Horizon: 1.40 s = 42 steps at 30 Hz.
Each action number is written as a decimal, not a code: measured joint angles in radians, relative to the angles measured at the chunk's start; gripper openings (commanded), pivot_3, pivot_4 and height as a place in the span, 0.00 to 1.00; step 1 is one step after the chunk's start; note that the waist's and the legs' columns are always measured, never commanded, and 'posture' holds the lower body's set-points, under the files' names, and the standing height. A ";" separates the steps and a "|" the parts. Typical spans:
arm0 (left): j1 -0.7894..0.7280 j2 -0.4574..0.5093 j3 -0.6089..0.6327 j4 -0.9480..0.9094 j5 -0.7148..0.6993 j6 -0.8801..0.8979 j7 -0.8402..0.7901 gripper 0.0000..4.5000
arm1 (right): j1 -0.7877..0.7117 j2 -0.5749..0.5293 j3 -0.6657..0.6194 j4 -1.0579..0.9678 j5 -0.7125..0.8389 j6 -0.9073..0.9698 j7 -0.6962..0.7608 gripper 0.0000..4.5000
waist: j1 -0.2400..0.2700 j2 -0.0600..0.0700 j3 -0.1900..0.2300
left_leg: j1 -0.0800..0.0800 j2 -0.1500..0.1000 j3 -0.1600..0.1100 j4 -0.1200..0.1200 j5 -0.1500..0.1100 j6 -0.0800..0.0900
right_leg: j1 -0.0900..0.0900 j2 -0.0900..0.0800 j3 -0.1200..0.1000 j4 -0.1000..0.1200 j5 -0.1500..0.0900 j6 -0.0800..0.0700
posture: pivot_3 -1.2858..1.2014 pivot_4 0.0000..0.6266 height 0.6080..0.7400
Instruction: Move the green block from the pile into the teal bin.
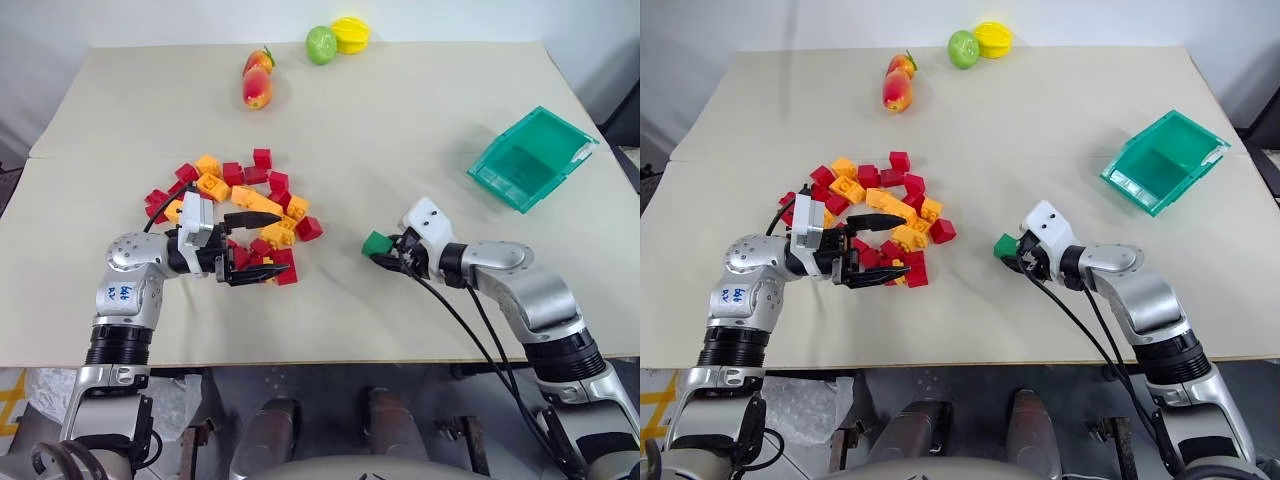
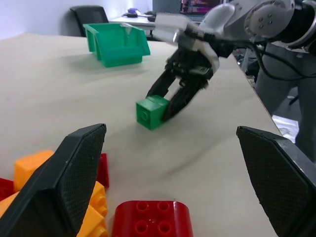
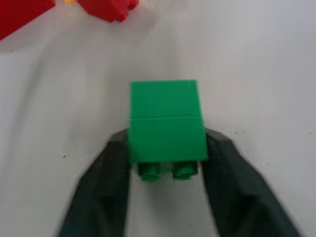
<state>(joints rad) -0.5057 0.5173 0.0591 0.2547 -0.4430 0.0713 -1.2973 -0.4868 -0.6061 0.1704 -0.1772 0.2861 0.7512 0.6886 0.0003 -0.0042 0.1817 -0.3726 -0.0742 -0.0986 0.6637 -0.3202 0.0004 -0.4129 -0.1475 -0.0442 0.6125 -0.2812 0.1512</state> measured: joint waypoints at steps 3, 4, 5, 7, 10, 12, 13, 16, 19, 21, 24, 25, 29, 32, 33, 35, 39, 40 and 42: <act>-0.004 -0.011 -0.008 0.000 0.015 -0.001 0.025 1.00 | 0.004 0.009 -0.049 -0.032 0.003 0.018 -0.041 0.33 | 0.000 0.000 0.000 | 0.000 0.000 0.000 0.000 0.000 0.000 | 0.000 0.000 0.000 0.000 0.000 0.000 | 0.52 0.24 1.00; -0.012 -0.019 -0.016 0.000 0.022 -0.001 0.039 1.00 | 0.009 0.010 -0.075 -0.046 0.003 0.021 -0.059 0.33 | 0.000 0.000 0.000 | 0.000 0.000 0.000 0.000 0.000 0.000 | 0.000 0.000 0.000 0.000 0.000 0.000 | 0.52 0.24 1.00; -0.023 -0.030 -0.023 0.000 0.026 0.000 0.052 1.00 | 0.014 0.010 -0.100 -0.057 0.003 0.021 -0.075 0.33 | 0.001 0.000 0.000 | 0.000 0.000 0.000 0.000 0.000 0.000 | 0.000 0.000 0.000 0.000 0.000 0.000 | 0.52 0.24 1.00; -0.046 -0.051 -0.041 -0.002 0.049 0.003 0.093 1.00 | 0.015 0.010 -0.149 -0.059 0.002 0.017 -0.109 0.33 | 0.006 0.000 0.000 | 0.000 -0.001 0.000 0.001 0.000 0.000 | 0.001 0.000 0.000 0.000 0.000 0.001 | 0.52 0.24 1.00; -0.078 -0.083 -0.065 -0.001 0.096 0.009 0.175 1.00 | 0.011 0.004 -0.217 -0.047 -0.020 0.003 -0.164 0.33 | 0.008 0.000 0.000 | 0.000 -0.001 0.000 0.001 0.000 0.000 | 0.000 0.000 0.000 0.000 0.000 0.001 | 0.52 0.24 1.00; -0.117 -0.120 -0.081 0.008 0.145 0.053 0.282 1.00 | -0.049 -0.018 -0.252 0.057 -0.073 -0.029 -0.237 0.33 | 0.008 0.000 0.000 | -0.001 -0.003 0.002 0.001 0.000 0.001 | 0.000 0.000 0.002 0.000 0.001 0.002 | 0.52 0.24 1.00; -0.130 -0.132 -0.086 0.010 0.161 0.065 0.317 1.00 | -0.080 -0.032 -0.271 0.104 -0.098 -0.045 -0.268 0.33 | 0.008 0.000 0.000 | 0.000 -0.003 0.002 0.001 0.000 0.001 | 0.000 0.000 0.002 0.001 0.001 0.002 | 0.52 0.24 1.00; -0.202 -0.175 -0.098 0.090 0.197 0.061 0.376 1.00 | -0.202 -0.072 -0.296 0.278 -0.168 -0.104 -0.341 0.33 | 0.006 0.000 0.000 | 0.000 -0.003 0.003 0.001 0.000 0.001 | 0.000 0.000 0.002 0.001 0.001 0.002 | 0.52 0.24 1.00; -0.286 -0.229 -0.120 0.176 0.227 0.033 0.411 1.00 | -0.313 -0.074 -0.285 0.455 -0.227 -0.178 -0.395 0.33 | -0.003 0.000 0.000 | -0.001 -0.003 0.004 0.000 0.000 0.001 | -0.001 0.000 0.002 0.000 0.001 0.002 | 0.52 0.24 1.00; -0.325 -0.246 -0.128 0.216 0.241 0.010 0.422 1.00 | -0.365 -0.073 -0.274 0.574 -0.260 -0.219 -0.425 0.33 | -0.007 0.000 0.000 | -0.001 -0.002 0.005 -0.001 0.000 0.001 | -0.001 0.000 0.002 -0.001 0.001 0.002 | 0.52 0.24 1.00; -0.377 -0.262 -0.121 0.289 0.251 -0.007 0.438 1.00 | -0.450 -0.059 -0.254 0.772 -0.306 -0.287 -0.467 0.56 | -0.012 0.000 0.000 | -0.001 -0.002 0.005 -0.002 0.000 0.001 | -0.002 0.000 0.002 -0.001 0.001 0.002 | 0.52 0.24 1.00; -0.395 -0.271 -0.119 0.313 0.252 -0.008 0.444 1.00 | -0.485 -0.046 -0.257 0.842 -0.309 -0.312 -0.475 0.63 | -0.012 0.000 0.000 | -0.001 -0.002 0.006 -0.001 0.000 0.001 | -0.002 0.000 0.002 -0.001 0.001 0.002 | 0.52 0.24 1.00; -0.436 -0.287 -0.116 0.338 0.250 -0.007 0.453 1.00 | -0.576 -0.011 -0.261 0.996 -0.305 -0.409 -0.486 0.92 | -0.021 0.000 0.000 | -0.001 -0.002 0.005 -0.002 0.000 0.001 | -0.002 0.000 0.002 -0.001 0.001 0.002 | 0.52 0.24 1.00; -0.428 -0.280 -0.102 0.335 0.233 0.003 0.439 1.00 | -0.589 -0.013 -0.262 1.013 -0.308 -0.441 -0.481 0.99 | -0.026 0.000 0.000 | -0.002 -0.001 0.005 -0.002 0.000 0.001 | -0.003 0.000 0.002 -0.002 0.001 0.002 | 0.52 0.24 1.00; -0.421 -0.277 -0.091 0.326 0.219 0.010 0.428 1.00 | -0.589 -0.013 -0.262 1.009 -0.306 -0.440 -0.469 0.99 | -0.027 0.000 0.000 | -0.002 -0.001 0.005 -0.002 0.000 0.001 | -0.003 0.000 0.002 -0.002 0.001 0.002 | 0.52 0.24 1.00; -0.401 -0.259 -0.070 0.289 0.189 0.021 0.399 1.00 | -0.577 -0.013 -0.264 0.978 -0.295 -0.431 -0.426 0.99 | -0.027 0.000 0.000 | -0.003 -0.001 0.005 -0.001 0.000 0.001 | -0.004 0.000 0.002 -0.001 0.001 0.002 | 0.52 0.24 1.00; -0.382 -0.223 -0.048 0.242 0.161 0.027 0.350 1.00 | -0.541 -0.014 -0.264 0.900 -0.259 -0.410 -0.340 0.99 | -0.028 0.000 0.000 | -0.003 -0.001 0.004 -0.001 0.000 0.001 | -0.004 0.000 0.002 -0.001 0.001 0.002 | 0.52 0.24 1.00; -0.358 -0.204 -0.048 0.184 0.135 0.063 0.316 1.00 | -0.500 -0.021 -0.261 0.819 -0.231 -0.398 -0.268 0.99 | -0.027 0.000 0.000 | -0.003 0.000 0.004 -0.001 0.000 0.001 | -0.004 0.000 0.002 -0.001 0.001 0.002 | 0.52 0.24 1.00; -0.173 -0.029 0.006 0.013 0.059 0.152 0.227 1.00 | -0.302 -0.070 -0.219 0.561 -0.104 -0.407 0.034 0.99 | -0.040 0.001 -0.001 | 0.000 0.002 0.002 -0.003 -0.001 -0.001 | -0.005 0.004 0.006 -0.001 0.000 0.001 | 0.52 0.24 1.00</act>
<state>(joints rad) -0.6789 0.4888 0.0651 0.2681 -0.3838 0.2235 -1.0704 -0.7884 -0.6764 -0.0489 0.3834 0.1824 0.3446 0.7228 -0.0394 -0.0029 0.1810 -0.3731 -0.0718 -0.0968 0.6612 -0.3217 -0.0009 -0.4179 -0.1435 -0.0381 0.6117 -0.2810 0.1518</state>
